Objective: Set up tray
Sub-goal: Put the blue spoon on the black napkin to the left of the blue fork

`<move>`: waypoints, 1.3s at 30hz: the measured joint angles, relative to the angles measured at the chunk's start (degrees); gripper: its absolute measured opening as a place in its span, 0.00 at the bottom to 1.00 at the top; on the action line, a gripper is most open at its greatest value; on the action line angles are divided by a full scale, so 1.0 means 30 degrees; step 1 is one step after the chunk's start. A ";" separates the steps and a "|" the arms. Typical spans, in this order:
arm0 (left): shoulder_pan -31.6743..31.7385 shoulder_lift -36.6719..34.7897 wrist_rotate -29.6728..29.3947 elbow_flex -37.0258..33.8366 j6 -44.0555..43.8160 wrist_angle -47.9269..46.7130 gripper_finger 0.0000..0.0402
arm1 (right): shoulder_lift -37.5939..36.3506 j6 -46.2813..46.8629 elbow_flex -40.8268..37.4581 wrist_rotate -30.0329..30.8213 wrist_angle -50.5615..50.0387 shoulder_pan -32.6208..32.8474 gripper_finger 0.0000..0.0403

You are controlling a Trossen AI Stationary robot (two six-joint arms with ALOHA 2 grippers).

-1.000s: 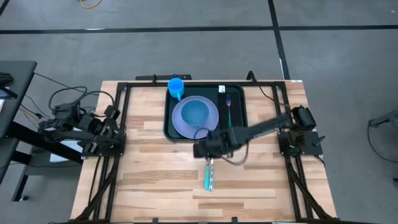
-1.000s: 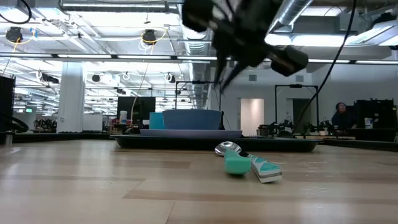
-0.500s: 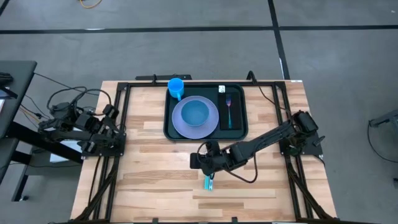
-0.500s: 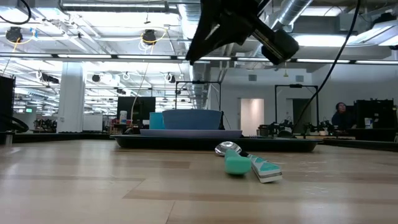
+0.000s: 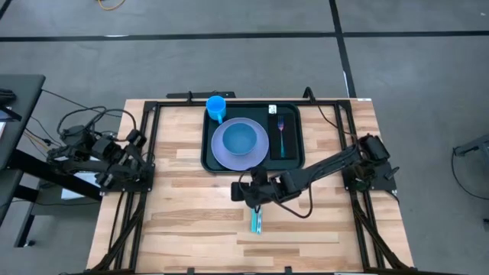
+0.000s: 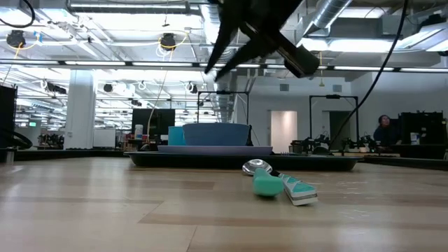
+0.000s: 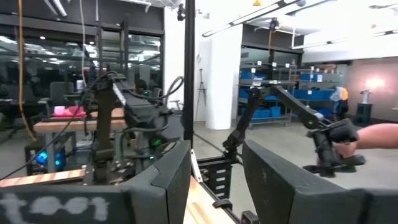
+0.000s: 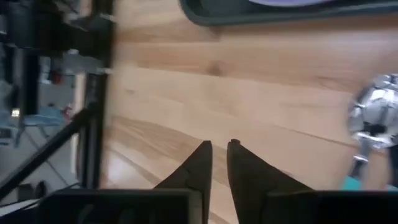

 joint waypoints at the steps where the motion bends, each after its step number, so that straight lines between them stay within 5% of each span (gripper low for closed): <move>1: 0.0000 0.0000 0.0128 0.0000 0.0000 0.0006 0.33 | 0.0006 0.0144 0.0000 -0.0339 -0.0326 -0.0095 0.12; 9: 0.0000 0.0000 0.0170 0.0000 0.0000 0.0006 0.33 | 0.0013 -0.0283 0.0000 -0.3243 -0.1706 -0.0680 0.26; 16: 0.0000 0.0000 0.0177 0.0000 0.0007 0.0042 0.33 | 0.0013 0.1214 -0.0015 -0.3424 -0.3252 -0.0889 0.35; 29: 0.0000 0.0000 0.0185 0.0000 0.0029 0.0042 0.33 | 0.0708 0.1880 0.0024 -0.3468 -0.3335 -0.0726 0.30; 39: 0.0000 0.0064 0.0214 0.0003 0.0124 0.0121 0.33 | 0.2685 0.1788 -0.0001 -0.6244 -0.3042 -0.0871 0.32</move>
